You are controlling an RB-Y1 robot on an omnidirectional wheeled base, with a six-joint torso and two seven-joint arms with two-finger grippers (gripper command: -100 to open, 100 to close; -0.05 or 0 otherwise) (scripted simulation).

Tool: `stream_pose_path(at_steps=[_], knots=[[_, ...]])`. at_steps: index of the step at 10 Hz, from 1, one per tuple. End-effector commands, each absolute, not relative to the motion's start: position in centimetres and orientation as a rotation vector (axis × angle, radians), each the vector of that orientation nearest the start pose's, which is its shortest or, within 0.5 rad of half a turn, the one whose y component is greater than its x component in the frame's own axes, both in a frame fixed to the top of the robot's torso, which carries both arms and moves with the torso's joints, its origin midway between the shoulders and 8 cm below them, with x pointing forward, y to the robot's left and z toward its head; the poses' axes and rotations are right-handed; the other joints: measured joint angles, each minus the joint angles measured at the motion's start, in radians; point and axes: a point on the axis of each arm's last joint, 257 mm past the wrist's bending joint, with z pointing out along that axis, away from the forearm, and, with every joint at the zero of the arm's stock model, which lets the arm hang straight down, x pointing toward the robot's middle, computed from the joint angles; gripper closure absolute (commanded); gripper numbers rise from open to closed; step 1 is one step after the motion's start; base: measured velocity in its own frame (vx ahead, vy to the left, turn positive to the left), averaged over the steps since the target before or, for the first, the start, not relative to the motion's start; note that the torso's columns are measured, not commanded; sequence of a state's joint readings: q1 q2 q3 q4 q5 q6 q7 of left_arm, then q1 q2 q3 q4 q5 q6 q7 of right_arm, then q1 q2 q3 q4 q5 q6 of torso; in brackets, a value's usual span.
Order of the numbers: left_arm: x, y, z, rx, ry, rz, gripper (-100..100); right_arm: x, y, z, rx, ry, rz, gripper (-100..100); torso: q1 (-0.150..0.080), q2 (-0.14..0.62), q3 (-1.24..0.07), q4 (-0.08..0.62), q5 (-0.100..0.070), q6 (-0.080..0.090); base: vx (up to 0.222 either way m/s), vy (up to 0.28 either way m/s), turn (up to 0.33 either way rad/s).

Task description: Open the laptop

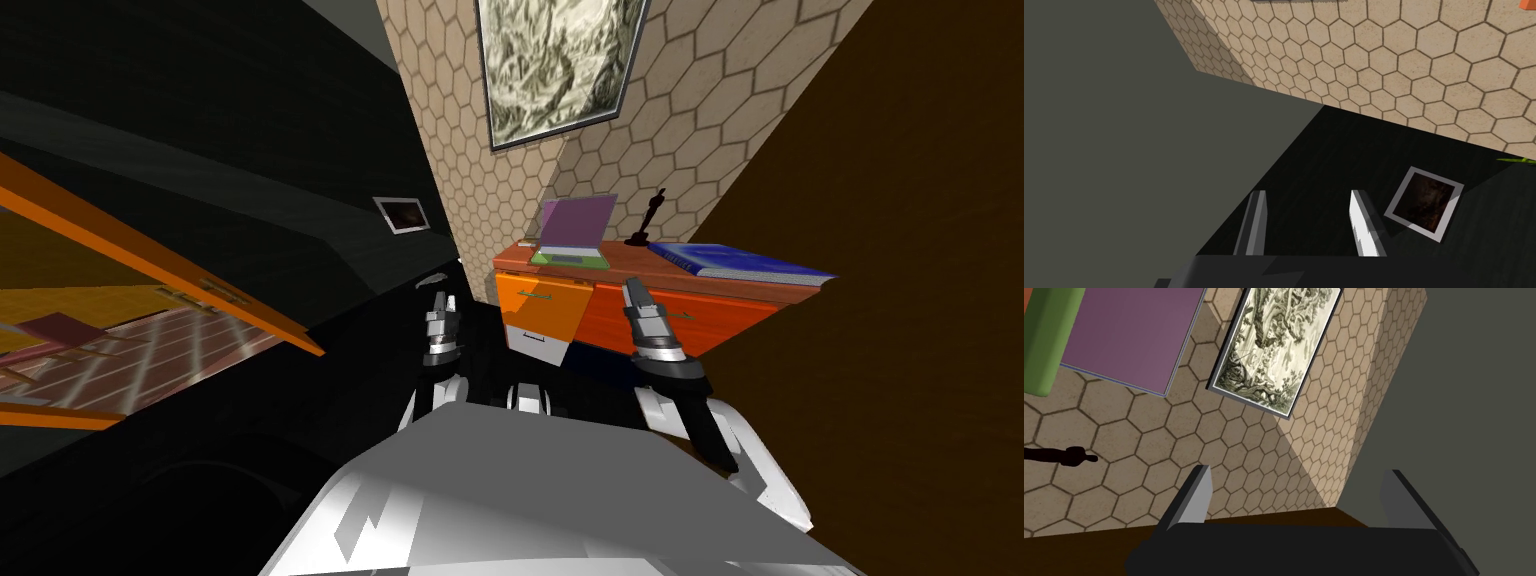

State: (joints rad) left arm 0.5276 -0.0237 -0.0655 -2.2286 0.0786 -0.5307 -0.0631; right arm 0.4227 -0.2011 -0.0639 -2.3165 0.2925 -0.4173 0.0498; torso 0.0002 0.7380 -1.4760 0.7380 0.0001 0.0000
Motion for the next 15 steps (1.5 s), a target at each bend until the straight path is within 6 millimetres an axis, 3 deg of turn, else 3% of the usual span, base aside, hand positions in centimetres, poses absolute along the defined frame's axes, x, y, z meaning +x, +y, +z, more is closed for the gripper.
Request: stream_pose_path(at_steps=[1,8,13,15], knots=[[34.8,27.4,-0.2,-0.748,0.591,-1.334,0,36.7,-24.3,4.0,0.167,0.932,0.891,-100,0.0,0.0,0.0,0.0,0.0,0.0,-0.013,-0.006,0.038],[34.8,27.4,-0.2,-0.748,0.591,-1.334,0,38.4,-24.8,3.6,-0.082,1.009,0.61,-100,0.0,0.0,0.0,0.0,0.0,0.0,-0.01,-0.005,0.028],[34.8,27.4,-0.2,-0.748,0.591,-1.334,0,40.3,-26.5,4.0,-0.318,1.037,0.322,-100,0.0,0.0,0.0,0.0,0.0,0.0,-0.01,-0.003,0.036],[34.8,27.4,-0.2,-0.748,0.591,-1.334,0,40.5,-26.4,3.7,-0.342,1.046,0.289,-100,0.0,0.0,0.0,0.0,0.0,0.0,-0.002,-0.001,0.016]])
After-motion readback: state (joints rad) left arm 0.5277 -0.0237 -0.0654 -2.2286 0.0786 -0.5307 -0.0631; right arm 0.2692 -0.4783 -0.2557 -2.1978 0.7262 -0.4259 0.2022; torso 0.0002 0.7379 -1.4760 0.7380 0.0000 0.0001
